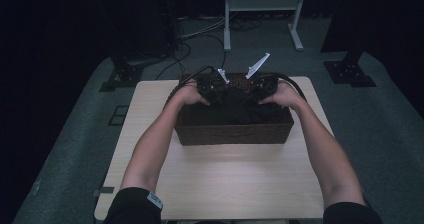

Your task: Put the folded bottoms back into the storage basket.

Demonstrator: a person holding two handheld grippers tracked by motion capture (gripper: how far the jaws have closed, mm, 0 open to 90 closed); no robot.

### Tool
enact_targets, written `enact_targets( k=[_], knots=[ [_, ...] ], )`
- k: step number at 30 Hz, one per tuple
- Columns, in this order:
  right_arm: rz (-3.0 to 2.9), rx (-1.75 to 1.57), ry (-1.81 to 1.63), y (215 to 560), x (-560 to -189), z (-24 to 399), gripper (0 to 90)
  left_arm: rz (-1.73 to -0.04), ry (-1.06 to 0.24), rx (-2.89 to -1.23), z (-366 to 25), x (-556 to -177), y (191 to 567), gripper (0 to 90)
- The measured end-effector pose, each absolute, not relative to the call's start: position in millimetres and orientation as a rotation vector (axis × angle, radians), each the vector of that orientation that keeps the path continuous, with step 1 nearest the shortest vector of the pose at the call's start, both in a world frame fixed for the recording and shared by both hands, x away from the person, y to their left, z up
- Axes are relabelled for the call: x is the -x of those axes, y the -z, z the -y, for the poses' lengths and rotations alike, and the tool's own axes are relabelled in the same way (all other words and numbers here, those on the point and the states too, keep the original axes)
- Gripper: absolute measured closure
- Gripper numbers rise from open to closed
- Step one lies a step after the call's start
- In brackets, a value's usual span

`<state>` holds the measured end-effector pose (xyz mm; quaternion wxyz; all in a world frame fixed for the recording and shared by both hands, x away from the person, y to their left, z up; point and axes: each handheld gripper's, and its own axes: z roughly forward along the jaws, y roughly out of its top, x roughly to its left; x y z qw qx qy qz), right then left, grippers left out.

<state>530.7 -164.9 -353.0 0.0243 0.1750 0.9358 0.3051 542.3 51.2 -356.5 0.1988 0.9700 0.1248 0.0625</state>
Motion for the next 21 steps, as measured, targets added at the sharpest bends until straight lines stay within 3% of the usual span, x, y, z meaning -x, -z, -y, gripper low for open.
enact_targets(
  k=[21],
  knots=[
    [-2.912, -0.571, -0.917, 371.7, -532.0, 167.8, 71.5, -0.351, -0.194, -2.744, -41.2, -542.1, 373.0, 73.0]
  ],
)
